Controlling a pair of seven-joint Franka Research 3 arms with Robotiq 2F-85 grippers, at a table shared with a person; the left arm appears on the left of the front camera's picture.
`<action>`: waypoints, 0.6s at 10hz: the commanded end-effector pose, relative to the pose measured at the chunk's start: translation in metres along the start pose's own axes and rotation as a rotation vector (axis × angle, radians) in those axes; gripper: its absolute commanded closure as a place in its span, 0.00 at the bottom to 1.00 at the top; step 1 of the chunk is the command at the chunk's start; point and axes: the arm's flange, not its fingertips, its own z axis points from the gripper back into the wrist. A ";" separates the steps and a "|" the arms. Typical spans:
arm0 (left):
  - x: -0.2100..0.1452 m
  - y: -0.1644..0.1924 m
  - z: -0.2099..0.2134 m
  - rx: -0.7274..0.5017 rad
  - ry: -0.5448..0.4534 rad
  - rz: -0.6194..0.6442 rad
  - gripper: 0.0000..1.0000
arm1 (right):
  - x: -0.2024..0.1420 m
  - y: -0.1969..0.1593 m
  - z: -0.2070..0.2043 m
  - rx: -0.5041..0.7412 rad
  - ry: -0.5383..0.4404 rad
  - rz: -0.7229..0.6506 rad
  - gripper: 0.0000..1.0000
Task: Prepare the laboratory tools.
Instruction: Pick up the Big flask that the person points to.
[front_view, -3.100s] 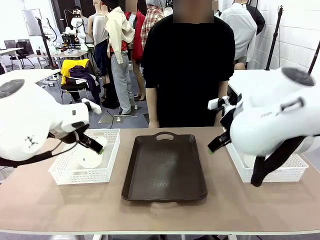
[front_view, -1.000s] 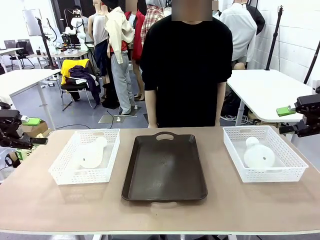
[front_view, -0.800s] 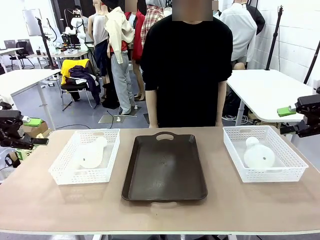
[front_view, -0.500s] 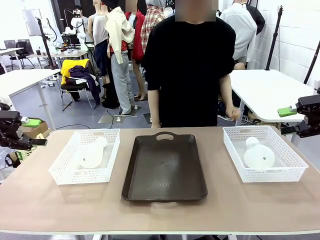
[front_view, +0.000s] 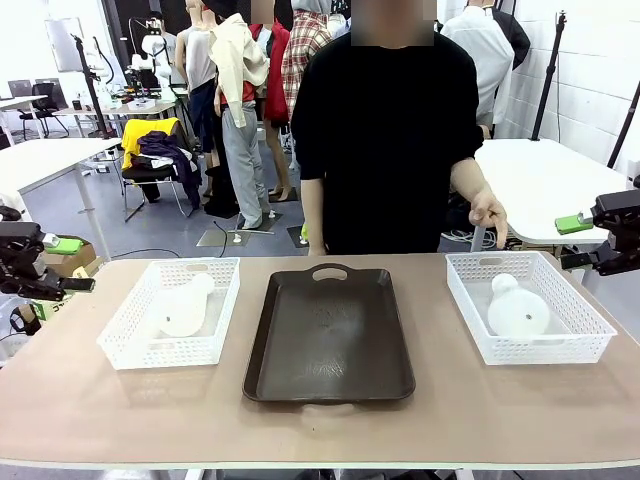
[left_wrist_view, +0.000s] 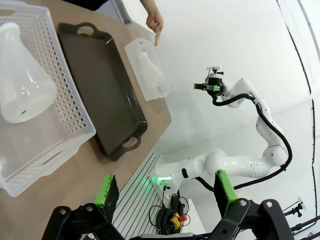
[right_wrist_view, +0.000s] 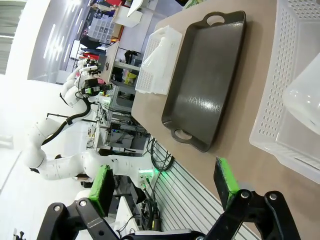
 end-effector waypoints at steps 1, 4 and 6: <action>0.000 -0.001 0.001 -0.019 -0.010 -0.001 0.00 | 0.002 0.000 -0.002 0.014 -0.006 -0.004 0.00; 0.000 -0.001 0.001 -0.019 -0.010 -0.001 0.00 | 0.002 0.000 -0.002 0.014 -0.006 -0.004 0.00; 0.000 -0.001 0.001 -0.019 -0.010 -0.001 0.00 | 0.002 0.000 -0.002 0.014 -0.006 -0.004 0.00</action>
